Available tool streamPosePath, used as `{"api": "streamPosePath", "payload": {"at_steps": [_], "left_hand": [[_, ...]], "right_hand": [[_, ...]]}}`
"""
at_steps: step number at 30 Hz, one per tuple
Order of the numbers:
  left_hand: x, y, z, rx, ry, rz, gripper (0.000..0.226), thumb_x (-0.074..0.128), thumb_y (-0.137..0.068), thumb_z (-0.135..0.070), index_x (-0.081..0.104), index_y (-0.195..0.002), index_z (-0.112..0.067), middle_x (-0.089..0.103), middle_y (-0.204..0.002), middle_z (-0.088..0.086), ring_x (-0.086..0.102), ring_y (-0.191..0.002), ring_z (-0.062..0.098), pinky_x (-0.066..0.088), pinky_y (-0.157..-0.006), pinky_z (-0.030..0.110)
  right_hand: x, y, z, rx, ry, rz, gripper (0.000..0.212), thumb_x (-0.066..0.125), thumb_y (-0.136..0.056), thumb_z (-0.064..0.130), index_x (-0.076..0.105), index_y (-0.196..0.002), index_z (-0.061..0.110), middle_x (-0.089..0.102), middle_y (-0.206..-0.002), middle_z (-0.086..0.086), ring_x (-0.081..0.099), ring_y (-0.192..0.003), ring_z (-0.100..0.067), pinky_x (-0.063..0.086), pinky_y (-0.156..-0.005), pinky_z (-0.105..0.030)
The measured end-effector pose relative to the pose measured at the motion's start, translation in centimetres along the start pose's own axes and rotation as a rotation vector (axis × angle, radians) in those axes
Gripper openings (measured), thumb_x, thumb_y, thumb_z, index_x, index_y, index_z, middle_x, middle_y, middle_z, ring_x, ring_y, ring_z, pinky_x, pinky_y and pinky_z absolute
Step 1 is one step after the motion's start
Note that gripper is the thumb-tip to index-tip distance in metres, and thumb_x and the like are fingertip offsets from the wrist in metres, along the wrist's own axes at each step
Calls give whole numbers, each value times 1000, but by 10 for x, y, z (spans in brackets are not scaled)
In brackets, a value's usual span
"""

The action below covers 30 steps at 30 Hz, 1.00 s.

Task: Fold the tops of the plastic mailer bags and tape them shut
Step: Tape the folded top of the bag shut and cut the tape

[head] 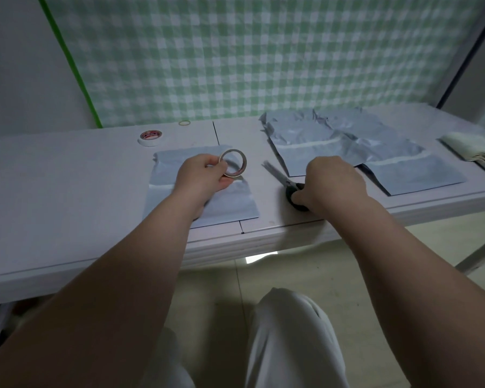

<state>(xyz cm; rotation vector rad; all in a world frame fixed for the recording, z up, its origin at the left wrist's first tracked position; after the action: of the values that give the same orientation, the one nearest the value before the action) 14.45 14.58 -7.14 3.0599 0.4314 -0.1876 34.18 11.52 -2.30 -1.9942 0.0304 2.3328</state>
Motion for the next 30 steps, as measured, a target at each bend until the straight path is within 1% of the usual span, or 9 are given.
{"api": "streamPosePath", "payload": {"at_steps": [3, 6, 8, 10, 12, 14, 18, 23, 30], "left_hand": [[-1, -2, 3, -6, 23, -4, 14, 56, -92, -6, 62, -80, -10, 64, -91, 16, 67, -82, 20, 57, -78, 25], [0, -4, 4, -5, 41, -6, 11, 55, -93, -6, 61, -83, -7, 63, -86, 13, 66, -81, 18, 57, -78, 24], [0, -5, 5, -1, 52, -5, 12, 55, -93, -6, 61, -83, -7, 63, -83, 11, 66, -79, 16, 57, -76, 22], [0, -6, 6, 3, 54, -8, 14, 55, -94, -6, 61, -81, -8, 63, -81, 9, 66, -77, 15, 57, -77, 23], [0, -7, 7, 3, 50, -18, 15, 55, -94, -7, 61, -81, -9, 63, -80, 9, 66, -77, 15, 56, -81, 27], [0, -7, 7, -6, 49, -28, 13, 54, -95, -7, 60, -83, -9, 64, -83, 9, 68, -80, 17, 56, -83, 29], [-1, -9, 8, -13, 34, -34, 9, 53, -95, -7, 60, -90, -9, 65, -88, 9, 70, -82, 17, 56, -84, 31], [0, -8, 8, -12, 47, -43, 9, 52, -95, -6, 60, -90, -8, 65, -90, 11, 69, -85, 19, 56, -83, 30], [0, -7, 7, -1, 55, -38, 11, 52, -95, -6, 59, -88, -9, 64, -92, 12, 69, -86, 20, 57, -81, 28]], "right_hand": [[1, -1, -6, -12, -222, 16, 38, 67, -78, 30, 46, -58, 5, 40, -54, -5, 37, -49, -19, 25, -44, -25], [11, 8, -6, 34, -758, 138, 39, 71, -77, 35, 61, -68, -2, 52, -56, -7, 40, -48, -16, 32, -48, -22], [19, 20, 0, 113, -1130, 325, 46, 72, -72, 51, 58, -66, 8, 54, -61, -4, 35, -45, -11, 30, -42, -20], [28, 32, 9, 162, -1367, 584, 52, 64, -64, 65, 51, -66, 15, 51, -60, 0, 32, -41, -7, 27, -34, -16], [32, 45, 17, 223, -1559, 818, 54, 60, -60, 67, 49, -68, 15, 49, -57, 2, 32, -36, -3, 26, -29, -12], [33, 56, 22, 286, -1726, 974, 51, 60, -63, 62, 52, -66, 12, 49, -56, 0, 34, -33, -2, 28, -26, -12], [34, 63, 30, 323, -1814, 1076, 48, 63, -64, 57, 58, -53, 10, 48, -54, -2, 35, -30, -3, 29, -25, -12], [35, 60, 36, 381, -1808, 1016, 45, 60, -77, 56, 51, -65, 14, 48, -52, 0, 33, -30, -1, 28, -25, -10], [35, 55, 39, 424, -1828, 988, 40, 63, -78, 52, 52, -69, 14, 50, -51, -1, 35, -29, -1, 30, -26, -10]]}}
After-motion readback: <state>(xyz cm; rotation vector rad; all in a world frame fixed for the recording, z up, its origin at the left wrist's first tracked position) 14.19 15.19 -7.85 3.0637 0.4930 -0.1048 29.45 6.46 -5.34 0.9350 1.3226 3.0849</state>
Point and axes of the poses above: each hand's wrist, its own y-axis away from the middle knuckle, its own x-axis out of the palm, z = x × y, the point moved 2 cm from there along -y, towards the middle knuckle
